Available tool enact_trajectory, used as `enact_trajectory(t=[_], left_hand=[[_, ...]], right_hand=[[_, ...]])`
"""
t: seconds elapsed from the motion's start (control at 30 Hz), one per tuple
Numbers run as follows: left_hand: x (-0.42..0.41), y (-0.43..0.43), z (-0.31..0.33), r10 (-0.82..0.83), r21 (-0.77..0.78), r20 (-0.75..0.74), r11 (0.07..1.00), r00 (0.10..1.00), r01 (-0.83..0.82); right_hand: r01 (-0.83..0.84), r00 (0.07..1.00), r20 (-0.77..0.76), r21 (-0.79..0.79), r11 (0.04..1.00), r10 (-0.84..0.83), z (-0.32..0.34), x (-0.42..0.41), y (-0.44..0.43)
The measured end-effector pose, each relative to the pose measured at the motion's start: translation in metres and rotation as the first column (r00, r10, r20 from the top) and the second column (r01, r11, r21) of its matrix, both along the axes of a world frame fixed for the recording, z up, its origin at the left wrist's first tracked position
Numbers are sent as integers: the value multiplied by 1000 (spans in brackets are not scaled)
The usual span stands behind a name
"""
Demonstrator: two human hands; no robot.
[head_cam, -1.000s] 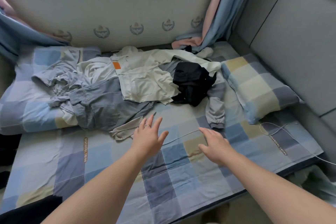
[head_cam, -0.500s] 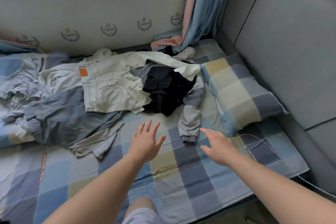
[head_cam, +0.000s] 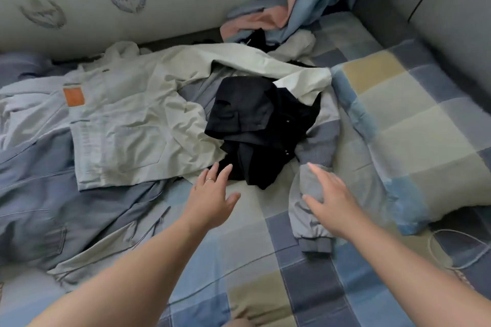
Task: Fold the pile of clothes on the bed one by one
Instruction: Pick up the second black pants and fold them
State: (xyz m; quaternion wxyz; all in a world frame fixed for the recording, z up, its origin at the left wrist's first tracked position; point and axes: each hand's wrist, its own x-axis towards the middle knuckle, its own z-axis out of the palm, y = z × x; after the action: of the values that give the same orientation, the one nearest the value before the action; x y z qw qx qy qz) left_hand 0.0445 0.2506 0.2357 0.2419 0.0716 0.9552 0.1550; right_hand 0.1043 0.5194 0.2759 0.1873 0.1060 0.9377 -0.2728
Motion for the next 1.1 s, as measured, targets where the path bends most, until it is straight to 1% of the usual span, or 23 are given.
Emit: enact_trajectory(t=[0.07,0.17,0.2,0.23,0.27,0.37,0.4,0.5,0.57,0.67,0.73,0.8,0.87,0.97,1.03,1.1], left_hand=[[-43,1,-38,-72,-35,-77,997,994,69],[-123,13,-88,-200,-70,-300,980,933,187],[-149,19,-103,-219,-60,-342,976,914,212],[-173,25,-119,-233,-48,-351,972,907,231],[-192,31,-135,-243,-36,-325,969,914,245],[-238,36,-192,-247,-6,-186,968,951,250],[-249,35,-208,-236,16,-162,970,958,242],[-274,35,-238,-230,75,-192,966,954,248],[-282,39,-239,-228,110,-187,962,956,251],[-280,39,-226,-216,156,-93,961,972,229],[-272,37,-214,-193,119,-73,972,978,201],[-256,32,-199,-185,51,-142,980,972,194],[-232,26,-184,-204,37,-223,975,953,217],[-182,22,-162,-318,-31,-214,947,923,319],[-142,25,-151,-399,-77,-153,917,904,391],[-96,33,-144,-439,-74,-85,898,894,434]], right_hand=[[2,1000,-14,-2,1000,-2,-41,-39,-10],[-58,991,-114,119,991,72,-93,-112,-30],[-48,987,-144,145,988,69,-109,-136,-37],[-38,984,-169,158,987,65,-126,-160,-41],[-33,983,-175,151,988,59,-142,-180,-45],[-63,985,-157,60,996,72,-193,-228,-51],[-70,984,-160,54,996,78,-208,-241,-50],[-58,978,-192,125,990,82,-240,-270,-44],[-59,980,-181,144,988,85,-247,-278,-39],[-107,991,-61,133,985,116,-240,-277,-40],[-153,988,11,117,981,153,-226,-271,-41],[-216,976,22,95,972,215,-207,-260,-40],[-263,965,24,78,962,262,-186,-237,-38],[-327,944,85,123,937,319,-164,-182,-32],[-361,930,121,141,922,346,-158,-139,-27],[-365,925,166,140,920,342,-157,-92,-20]])
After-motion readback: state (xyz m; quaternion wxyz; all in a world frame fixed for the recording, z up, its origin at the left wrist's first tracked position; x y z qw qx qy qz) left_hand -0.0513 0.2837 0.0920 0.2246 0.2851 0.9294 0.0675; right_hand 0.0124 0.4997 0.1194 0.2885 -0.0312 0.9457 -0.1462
